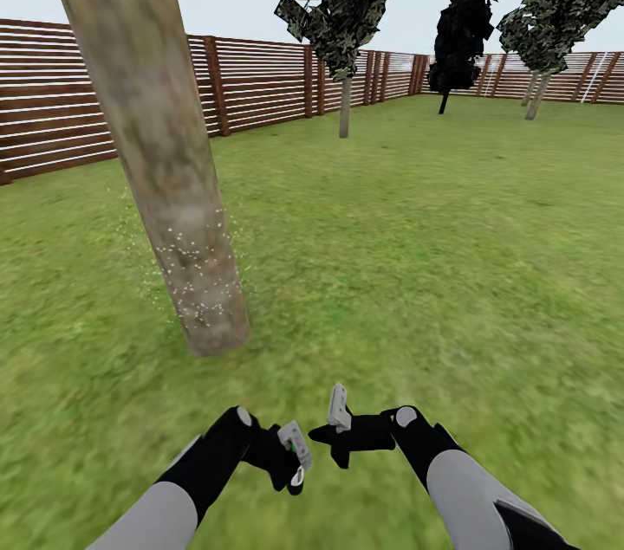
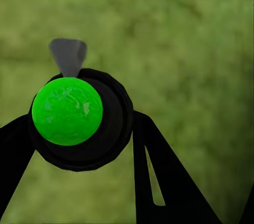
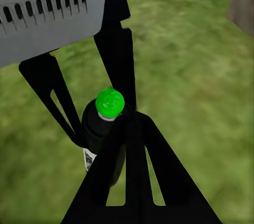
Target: In the garden, pick up the pesticide atomizer on the floor and spray pesticide onto both trees until each tree trunk is fully covered.
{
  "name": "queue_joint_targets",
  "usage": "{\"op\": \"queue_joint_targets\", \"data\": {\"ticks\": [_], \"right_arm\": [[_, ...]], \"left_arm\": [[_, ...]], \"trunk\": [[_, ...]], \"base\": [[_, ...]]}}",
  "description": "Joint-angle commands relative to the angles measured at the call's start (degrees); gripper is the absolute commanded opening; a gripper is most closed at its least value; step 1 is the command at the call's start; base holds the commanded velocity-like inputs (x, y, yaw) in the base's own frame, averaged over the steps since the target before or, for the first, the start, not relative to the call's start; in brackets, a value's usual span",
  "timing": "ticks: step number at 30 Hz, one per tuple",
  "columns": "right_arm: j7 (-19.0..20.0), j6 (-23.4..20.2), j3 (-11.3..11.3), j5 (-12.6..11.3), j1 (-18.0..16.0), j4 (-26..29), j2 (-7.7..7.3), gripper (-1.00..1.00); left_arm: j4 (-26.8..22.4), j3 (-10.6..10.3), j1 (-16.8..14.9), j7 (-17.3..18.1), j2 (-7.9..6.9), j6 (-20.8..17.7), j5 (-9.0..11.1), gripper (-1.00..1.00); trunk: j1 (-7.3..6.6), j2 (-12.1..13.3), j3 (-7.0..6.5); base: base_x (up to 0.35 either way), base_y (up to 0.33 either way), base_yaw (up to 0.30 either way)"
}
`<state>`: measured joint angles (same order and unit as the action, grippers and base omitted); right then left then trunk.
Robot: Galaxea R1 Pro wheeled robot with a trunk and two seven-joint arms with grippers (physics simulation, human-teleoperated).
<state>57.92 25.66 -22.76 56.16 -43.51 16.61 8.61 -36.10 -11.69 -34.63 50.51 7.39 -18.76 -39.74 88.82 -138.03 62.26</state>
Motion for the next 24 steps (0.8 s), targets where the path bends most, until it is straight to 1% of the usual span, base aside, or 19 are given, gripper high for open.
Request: {"op": "queue_joint_targets", "data": {"ticks": [1, 4, 8, 11, 12, 24], "right_arm": [[0.0, 0.0, 0.0, 0.0, 0.0, 0.0, -0.01, -1.00], [0.0, 0.0, 0.0, 0.0, 0.0, 0.0, -0.02, -1.00], [0.0, 0.0, 0.0, 0.0, 0.0, 0.0, 0.00, -1.00], [0.0, 0.0, 0.0, 0.0, 0.0, 0.0, -0.02, -1.00], [0.0, 0.0, 0.0, 0.0, 0.0, 0.0, -0.01, -1.00], [0.0, 0.0, 0.0, 0.0, 0.0, 0.0, 0.00, -1.00]], "left_arm": [[0.0, 0.0, 0.0, 0.0, 0.14, 0.0, 0.0, -1.00], [-0.1, 0.0, 0.0, 0.0, 0.47, 0.0, 0.0, -1.00], [-1.2, 0.2, -0.1, 0.0, 0.49, 0.0, 0.2, -1.00], [-1.2, 0.1, -0.2, 0.1, 0.44, 0.0, 3.1, -1.00], [-1.2, 0.1, -0.2, 0.1, 0.44, 0.1, 3.4, -1.00], [-1.2, 0.2, -0.3, 0.1, 0.50, 0.1, 3.7, -1.00]], "trunk": [[0.00, 0.0, 0.00], [0.00, 0.0, 0.00], [0.00, 0.0, 0.00], [0.00, 0.0, 0.00], [0.00, 0.0, 0.00], [0.00, 0.0, 0.00]], "base": [[0.000, 0.000, 0.000], [0.000, 0.000, 0.000], [0.000, 0.000, 0.000], [0.000, 0.000, 0.000], [0.000, 0.000, 0.000], [0.000, 0.000, 0.000]]}}
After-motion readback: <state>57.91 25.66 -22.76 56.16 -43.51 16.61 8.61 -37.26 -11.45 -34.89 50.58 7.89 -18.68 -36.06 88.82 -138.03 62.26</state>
